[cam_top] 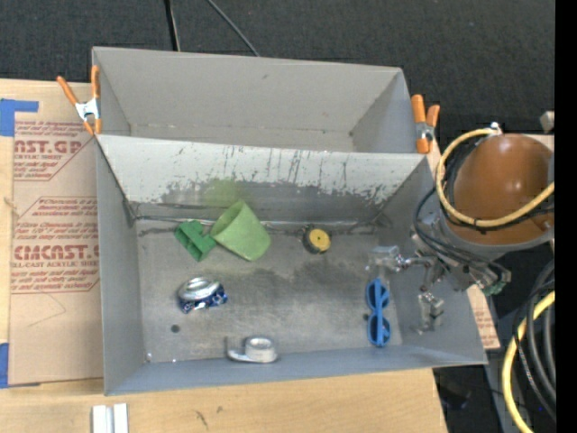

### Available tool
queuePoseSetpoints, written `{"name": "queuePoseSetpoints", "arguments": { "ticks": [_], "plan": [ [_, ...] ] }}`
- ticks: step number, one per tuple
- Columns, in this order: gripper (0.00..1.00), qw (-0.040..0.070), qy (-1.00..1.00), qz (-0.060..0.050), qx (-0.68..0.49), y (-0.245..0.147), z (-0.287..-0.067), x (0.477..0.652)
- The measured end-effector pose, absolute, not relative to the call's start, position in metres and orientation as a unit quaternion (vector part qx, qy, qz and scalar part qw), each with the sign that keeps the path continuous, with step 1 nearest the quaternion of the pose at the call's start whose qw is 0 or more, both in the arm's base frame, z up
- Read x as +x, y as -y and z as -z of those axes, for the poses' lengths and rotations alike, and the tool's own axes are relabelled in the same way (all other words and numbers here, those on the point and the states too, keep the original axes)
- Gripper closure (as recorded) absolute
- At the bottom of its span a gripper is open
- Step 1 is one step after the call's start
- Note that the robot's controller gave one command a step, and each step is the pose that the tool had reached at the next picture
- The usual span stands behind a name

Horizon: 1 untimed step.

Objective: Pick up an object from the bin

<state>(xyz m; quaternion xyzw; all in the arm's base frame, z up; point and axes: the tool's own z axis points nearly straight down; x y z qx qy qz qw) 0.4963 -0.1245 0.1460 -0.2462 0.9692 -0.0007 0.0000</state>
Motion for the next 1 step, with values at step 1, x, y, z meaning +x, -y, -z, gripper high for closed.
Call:
{"name": "queuePoseSetpoints", "arguments": {
  "ticks": [1],
  "plan": [
    [0.00, -0.001, -0.916, -0.002, -0.402, 0.1093, -0.0676, 0.5030]
  ]
}}
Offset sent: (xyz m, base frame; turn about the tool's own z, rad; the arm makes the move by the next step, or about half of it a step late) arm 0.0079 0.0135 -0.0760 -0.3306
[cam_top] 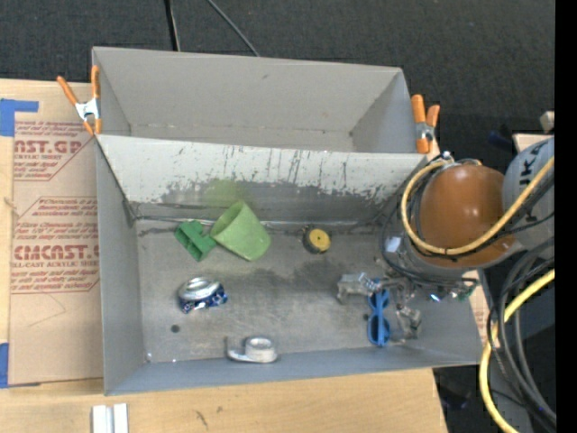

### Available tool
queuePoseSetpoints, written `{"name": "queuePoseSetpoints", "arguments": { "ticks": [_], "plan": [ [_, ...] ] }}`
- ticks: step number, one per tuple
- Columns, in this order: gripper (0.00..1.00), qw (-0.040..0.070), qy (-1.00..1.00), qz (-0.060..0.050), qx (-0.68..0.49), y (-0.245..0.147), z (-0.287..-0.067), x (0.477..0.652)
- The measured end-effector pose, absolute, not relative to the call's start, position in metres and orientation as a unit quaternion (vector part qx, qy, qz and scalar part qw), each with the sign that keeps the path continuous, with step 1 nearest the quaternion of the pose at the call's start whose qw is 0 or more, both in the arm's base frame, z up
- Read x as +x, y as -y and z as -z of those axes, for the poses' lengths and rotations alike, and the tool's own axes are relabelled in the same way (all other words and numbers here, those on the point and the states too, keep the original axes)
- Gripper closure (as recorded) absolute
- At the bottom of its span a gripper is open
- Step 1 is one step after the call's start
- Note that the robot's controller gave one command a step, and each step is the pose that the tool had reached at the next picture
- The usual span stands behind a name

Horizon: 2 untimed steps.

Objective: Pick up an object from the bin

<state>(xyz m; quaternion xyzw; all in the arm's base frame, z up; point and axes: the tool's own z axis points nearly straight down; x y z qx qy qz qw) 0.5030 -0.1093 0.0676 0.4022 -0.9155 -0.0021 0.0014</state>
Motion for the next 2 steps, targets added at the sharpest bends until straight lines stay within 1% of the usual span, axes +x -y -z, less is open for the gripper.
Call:
{"name": "queuePoseSetpoints", "arguments": {
  "ticks": [1, 2],
  "plan": [
    [1.00, 0.000, 0.916, 0.001, 0.401, 0.110, -0.069, 0.504],
    [1.00, -0.004, 0.866, -0.002, 0.500, 0.102, -0.240, 0.529]
  ]
}}
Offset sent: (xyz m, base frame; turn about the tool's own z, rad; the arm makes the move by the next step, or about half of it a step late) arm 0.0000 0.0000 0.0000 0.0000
